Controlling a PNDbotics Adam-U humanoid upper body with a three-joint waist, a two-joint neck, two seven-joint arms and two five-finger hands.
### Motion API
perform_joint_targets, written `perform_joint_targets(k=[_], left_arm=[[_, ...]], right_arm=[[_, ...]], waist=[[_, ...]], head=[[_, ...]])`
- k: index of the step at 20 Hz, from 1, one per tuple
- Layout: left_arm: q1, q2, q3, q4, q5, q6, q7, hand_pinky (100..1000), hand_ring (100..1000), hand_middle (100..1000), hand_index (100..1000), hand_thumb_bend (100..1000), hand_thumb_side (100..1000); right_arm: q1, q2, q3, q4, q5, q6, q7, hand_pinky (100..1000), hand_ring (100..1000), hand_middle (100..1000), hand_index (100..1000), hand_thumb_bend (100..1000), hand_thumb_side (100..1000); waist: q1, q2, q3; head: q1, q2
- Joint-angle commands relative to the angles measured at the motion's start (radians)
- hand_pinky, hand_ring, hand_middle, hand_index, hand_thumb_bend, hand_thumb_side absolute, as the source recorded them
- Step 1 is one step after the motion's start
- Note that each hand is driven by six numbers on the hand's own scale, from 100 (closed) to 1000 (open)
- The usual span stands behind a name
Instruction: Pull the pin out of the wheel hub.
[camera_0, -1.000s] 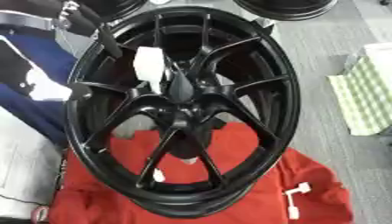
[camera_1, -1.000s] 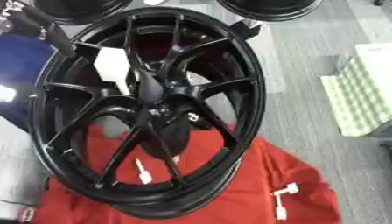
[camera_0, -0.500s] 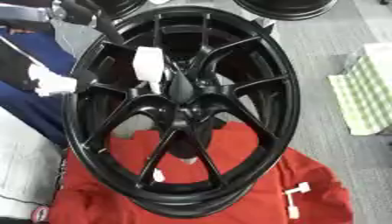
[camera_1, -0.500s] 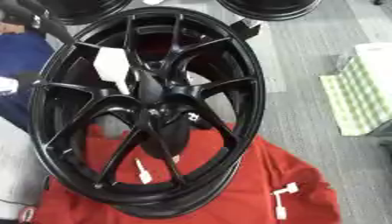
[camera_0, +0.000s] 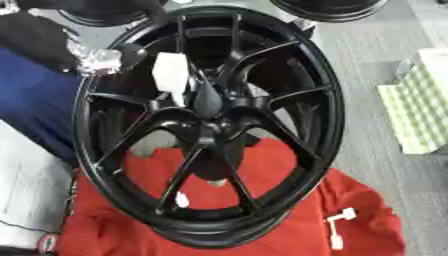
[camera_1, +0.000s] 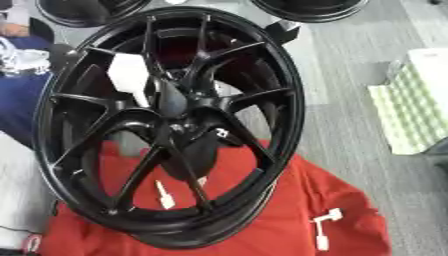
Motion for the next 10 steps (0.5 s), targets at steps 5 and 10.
perform_joint_targets(k=[5, 10], left_arm=[[-0.073, -0.052, -0.037, 0.081, -0.049, 0.005, -0.088, 959, 916, 815, 925, 270, 778], [-0.087, -0.068, -0.044, 0.106, -0.064, -0.01, -0.113, 970, 936, 832, 945, 353, 776]], right_arm=[[-0.015, -0.019, -0.014, -0.007, -0.001, 0.136, -0.143, 387, 620, 509, 740, 133, 402], [-0.016, -0.018, -0.015, -0.007, -0.001, 0.135, -0.143, 386, 620, 509, 739, 135, 402]], waist=[[-0.001, -0.012, -0.003], [0.0, -0.01, -0.004]], head=[[0.005, 0.005], [0.007, 0.006]])
